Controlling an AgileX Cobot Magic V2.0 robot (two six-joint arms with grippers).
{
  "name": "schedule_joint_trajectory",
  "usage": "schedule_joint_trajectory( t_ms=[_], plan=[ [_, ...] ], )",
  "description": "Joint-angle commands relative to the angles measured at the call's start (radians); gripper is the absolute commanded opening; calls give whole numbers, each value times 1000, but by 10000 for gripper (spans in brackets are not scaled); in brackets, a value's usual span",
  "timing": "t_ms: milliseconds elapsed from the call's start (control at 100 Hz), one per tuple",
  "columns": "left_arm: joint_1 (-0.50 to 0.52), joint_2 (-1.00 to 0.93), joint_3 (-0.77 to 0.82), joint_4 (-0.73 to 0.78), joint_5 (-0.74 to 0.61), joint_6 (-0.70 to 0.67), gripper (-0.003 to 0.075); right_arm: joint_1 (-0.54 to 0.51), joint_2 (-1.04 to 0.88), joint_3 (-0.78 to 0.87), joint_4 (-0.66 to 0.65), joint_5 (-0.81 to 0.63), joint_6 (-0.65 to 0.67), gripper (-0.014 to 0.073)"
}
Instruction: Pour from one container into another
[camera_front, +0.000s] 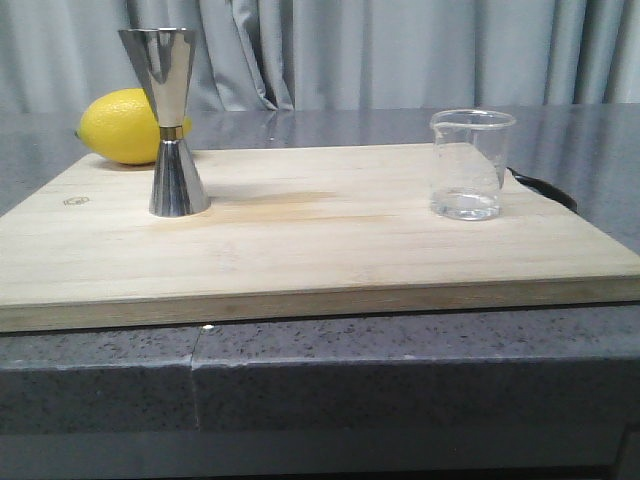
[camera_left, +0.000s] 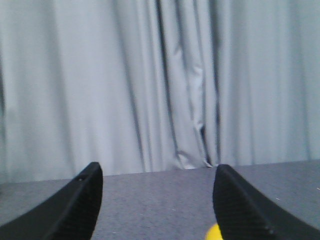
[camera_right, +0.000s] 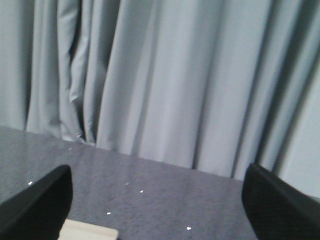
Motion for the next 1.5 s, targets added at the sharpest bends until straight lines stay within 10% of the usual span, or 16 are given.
schedule_joint_trajectory(
  t_ms=[0,440,710,840,1490],
  plan=[
    [71,-15,-28,-35,-60,-3,440,-48,-76,-37,10,-14,-22,619],
    [119,-65,-28,-152,37,-3,360,-74,-308,-33,8,313,-22,569],
    [119,-65,-28,-152,35,-3,-11,-74,-308,-33,8,295,-22,144],
    [119,-65,-28,-152,38,-3,-19,-74,-309,-33,8,295,-22,-73],
    [119,-267,121,-129,158,57,-19,-74,-467,108,6,353,-22,-69]
  ],
)
